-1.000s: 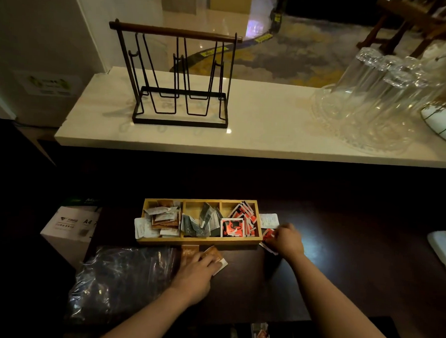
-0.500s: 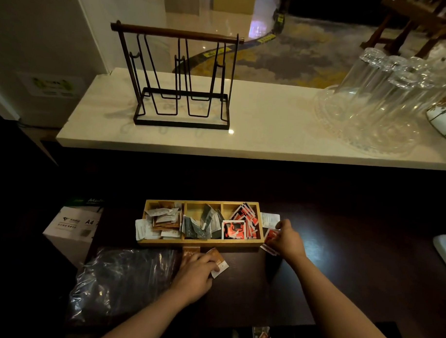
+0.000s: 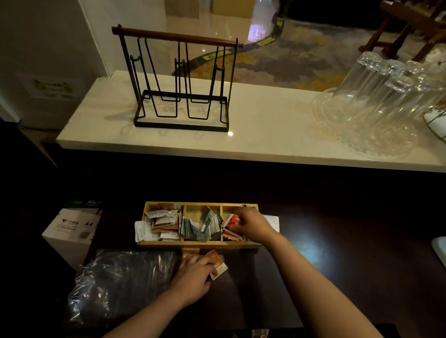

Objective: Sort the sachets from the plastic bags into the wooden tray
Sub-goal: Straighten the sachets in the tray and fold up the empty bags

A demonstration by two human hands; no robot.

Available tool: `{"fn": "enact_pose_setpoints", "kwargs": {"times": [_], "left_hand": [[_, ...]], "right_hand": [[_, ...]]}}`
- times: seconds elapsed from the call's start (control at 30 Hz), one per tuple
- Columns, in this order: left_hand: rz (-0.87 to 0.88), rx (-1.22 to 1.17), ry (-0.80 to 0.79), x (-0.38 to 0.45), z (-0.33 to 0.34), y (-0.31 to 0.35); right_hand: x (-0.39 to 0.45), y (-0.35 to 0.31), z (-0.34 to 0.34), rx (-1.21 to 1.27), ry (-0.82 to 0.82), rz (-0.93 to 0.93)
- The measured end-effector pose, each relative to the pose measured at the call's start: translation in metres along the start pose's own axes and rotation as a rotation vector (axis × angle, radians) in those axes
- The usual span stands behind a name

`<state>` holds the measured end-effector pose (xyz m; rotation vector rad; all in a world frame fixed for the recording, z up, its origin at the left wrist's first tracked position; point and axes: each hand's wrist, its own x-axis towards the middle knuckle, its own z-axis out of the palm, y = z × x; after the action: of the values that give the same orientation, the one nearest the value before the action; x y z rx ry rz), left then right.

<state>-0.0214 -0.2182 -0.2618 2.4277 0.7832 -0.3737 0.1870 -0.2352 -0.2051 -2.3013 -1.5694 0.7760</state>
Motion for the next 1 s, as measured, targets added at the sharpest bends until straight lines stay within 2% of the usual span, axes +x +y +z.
{"fn": "enact_pose_setpoints", "kwargs": {"times": [0.07, 0.2, 0.27, 0.37, 0.43, 0.7, 1.0], "left_hand": [[-0.006, -0.019, 0.018, 0.0, 0.001, -0.001], [-0.027, -0.03, 0.038, 0.0, 0.0, -0.002], [-0.017, 0.037, 0.027, 0.001, 0.0, 0.0], [-0.041, 0.176, 0.034, 0.002, 0.002, 0.009], [-0.087, 0.189, 0.084, 0.004, 0.006, 0.015], [-0.23, 0.015, 0.285, -0.002, 0.024, 0.002], [-0.385, -0.066, 0.409, -0.003, 0.026, -0.004]], "right_hand": [[0.006, 0.003, 0.007, -0.125, -0.035, 0.02], [0.008, 0.012, 0.005, -0.165, -0.01, 0.029], [0.008, 0.015, 0.005, -0.182, -0.002, 0.017], [0.006, 0.02, 0.005, -0.091, 0.041, 0.067], [0.005, 0.02, 0.003, 0.026, 0.099, 0.156], [0.008, 0.003, 0.016, 0.218, 0.3, 0.283], [0.007, -0.002, 0.027, 0.113, 0.259, 0.232]]}}
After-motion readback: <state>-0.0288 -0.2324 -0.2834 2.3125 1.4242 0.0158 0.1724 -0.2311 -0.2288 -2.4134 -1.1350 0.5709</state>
